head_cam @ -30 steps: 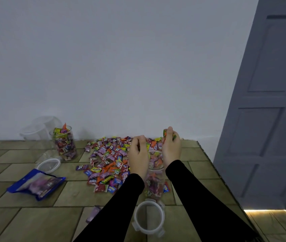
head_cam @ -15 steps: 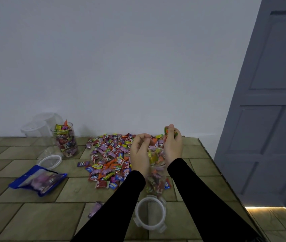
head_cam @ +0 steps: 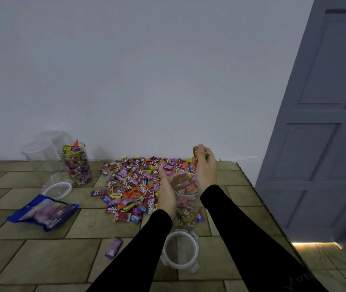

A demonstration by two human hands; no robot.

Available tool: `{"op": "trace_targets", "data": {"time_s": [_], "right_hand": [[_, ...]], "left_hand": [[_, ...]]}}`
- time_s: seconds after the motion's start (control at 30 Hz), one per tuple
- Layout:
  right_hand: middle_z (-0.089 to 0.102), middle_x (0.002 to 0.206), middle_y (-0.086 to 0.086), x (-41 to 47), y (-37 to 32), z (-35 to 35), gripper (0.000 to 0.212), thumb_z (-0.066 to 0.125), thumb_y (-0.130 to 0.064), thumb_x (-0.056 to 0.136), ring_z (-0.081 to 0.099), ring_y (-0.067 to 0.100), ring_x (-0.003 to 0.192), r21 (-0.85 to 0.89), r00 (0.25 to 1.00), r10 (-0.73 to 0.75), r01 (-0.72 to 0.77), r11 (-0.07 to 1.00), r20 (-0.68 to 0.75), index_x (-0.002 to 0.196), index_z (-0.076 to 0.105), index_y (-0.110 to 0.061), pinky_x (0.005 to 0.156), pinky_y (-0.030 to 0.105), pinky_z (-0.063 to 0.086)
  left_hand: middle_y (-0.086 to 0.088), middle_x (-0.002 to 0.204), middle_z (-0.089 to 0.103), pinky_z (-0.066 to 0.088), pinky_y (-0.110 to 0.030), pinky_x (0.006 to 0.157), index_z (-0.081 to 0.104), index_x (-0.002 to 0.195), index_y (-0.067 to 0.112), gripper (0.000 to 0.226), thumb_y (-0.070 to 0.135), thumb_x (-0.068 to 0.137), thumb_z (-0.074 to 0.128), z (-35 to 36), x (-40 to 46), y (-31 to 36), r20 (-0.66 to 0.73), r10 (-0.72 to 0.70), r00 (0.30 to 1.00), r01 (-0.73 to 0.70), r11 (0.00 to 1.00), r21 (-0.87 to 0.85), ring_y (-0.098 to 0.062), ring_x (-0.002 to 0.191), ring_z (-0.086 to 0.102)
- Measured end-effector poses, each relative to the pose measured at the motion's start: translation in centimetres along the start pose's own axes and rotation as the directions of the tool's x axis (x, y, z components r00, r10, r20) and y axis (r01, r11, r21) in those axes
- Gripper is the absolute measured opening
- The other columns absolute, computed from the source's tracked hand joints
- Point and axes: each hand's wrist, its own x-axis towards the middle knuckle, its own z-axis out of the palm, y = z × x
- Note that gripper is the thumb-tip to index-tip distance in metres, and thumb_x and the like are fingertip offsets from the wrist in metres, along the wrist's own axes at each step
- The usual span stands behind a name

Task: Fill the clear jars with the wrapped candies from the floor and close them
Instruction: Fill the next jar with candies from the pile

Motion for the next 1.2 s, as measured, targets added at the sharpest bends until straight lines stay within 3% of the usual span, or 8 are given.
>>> {"op": "trace_targets", "data": {"time_s": [0.23,0.37,0.5,0.63,0.73,0.87,1.1,1.2], "right_hand": [[0.05,0.078,-0.006,-0.1,-0.1,-0.4,0.011,0.052,-0.026,0.098,0.046,0.01,0.074,0.106,0.994,-0.042,0.032,0.994,0.098,0.09,0.059,-0.026,0.07,0.022,0.039],[0.047,0.075,-0.003,-0.2,-0.1,-0.7,0.011,0.055,-0.016,0.097,0.042,0.011,0.068,0.119,0.988,-0.06,0.043,0.992,0.14,0.09,0.058,-0.024,0.061,0.017,0.037],[0.051,0.071,-0.003,-0.2,0.0,-0.8,0.012,0.06,-0.012,0.093,0.046,0.009,0.062,0.116,0.984,-0.076,0.057,0.992,0.164,0.087,0.058,-0.022,0.057,0.018,0.04],[0.053,0.07,0.002,-0.2,0.2,-0.4,0.015,0.064,-0.022,0.091,0.048,0.019,0.064,0.056,0.99,-0.059,0.052,0.997,0.125,0.079,0.061,-0.03,0.06,0.031,0.042],[0.054,0.072,0.007,-0.3,0.2,-0.2,0.012,0.065,-0.034,0.087,0.047,0.023,0.065,0.051,0.993,-0.041,0.036,0.998,0.11,0.075,0.063,-0.037,0.061,0.038,0.04],[0.058,0.065,0.002,-0.1,0.1,-0.2,0.009,0.063,-0.026,0.092,0.054,0.019,0.06,0.061,0.994,-0.026,0.02,0.998,0.107,0.083,0.06,-0.026,0.061,0.035,0.046],[0.056,0.059,0.0,0.0,0.3,-0.5,0.005,0.06,-0.021,0.094,0.053,0.011,0.054,0.073,0.985,-0.016,0.004,0.997,0.17,0.089,0.059,-0.021,0.054,0.02,0.045],[0.058,0.067,0.008,0.1,0.5,-0.5,0.006,0.061,-0.024,0.093,0.054,0.021,0.062,0.087,0.982,-0.034,0.018,0.996,0.185,0.088,0.061,-0.023,0.058,0.028,0.045]], "left_hand": [[-0.011,0.092,0.073,0.056,-0.029,0.049,0.072,0.095,0.005,0.083,0.066,0.094,0.015,-0.3,0.8,-0.8,0.014,-0.004,1.0,0.004,1.0,-0.009,-0.022,0.075,0.067],[-0.011,0.089,0.074,0.055,-0.03,0.047,0.073,0.095,0.005,0.084,0.068,0.094,0.016,-0.3,1.2,-1.2,0.002,-0.013,1.0,0.013,1.0,-0.013,-0.023,0.064,0.069],[-0.015,0.094,0.073,0.057,-0.035,0.052,0.073,0.091,0.005,0.083,0.067,0.095,0.018,-0.4,1.7,-1.5,-0.031,-0.006,1.0,0.006,1.0,-0.009,-0.03,0.084,0.065],[-0.013,0.091,0.074,0.053,-0.053,0.085,0.079,0.075,0.016,0.08,0.068,0.094,0.021,-0.7,2.1,-1.9,-0.063,-0.003,0.998,0.003,1.0,0.003,-0.036,0.096,0.062],[-0.009,0.089,0.075,0.059,-0.038,0.06,0.079,0.072,0.019,0.077,0.066,0.096,0.022,-0.6,2.0,-1.9,-0.066,-0.012,0.998,0.012,1.0,-0.003,-0.03,0.09,0.065],[-0.013,0.095,0.074,0.051,-0.052,0.088,0.079,0.078,0.017,0.078,0.066,0.095,0.022,-0.8,2.4,-2.1,-0.076,0.017,0.997,-0.016,1.0,0.024,-0.033,0.094,0.061],[-0.022,0.102,0.071,0.044,-0.057,0.1,0.077,0.091,0.007,0.08,0.066,0.095,0.024,-0.8,2.4,-2.4,-0.101,0.037,0.994,-0.036,0.999,0.011,-0.041,0.1,0.061],[-0.024,0.103,0.07,0.045,-0.054,0.099,0.075,0.094,0.003,0.08,0.065,0.096,0.025,-0.6,2.1,-2.2,-0.119,0.028,0.993,-0.029,1.0,-0.007,-0.043,0.104,0.061]]}}
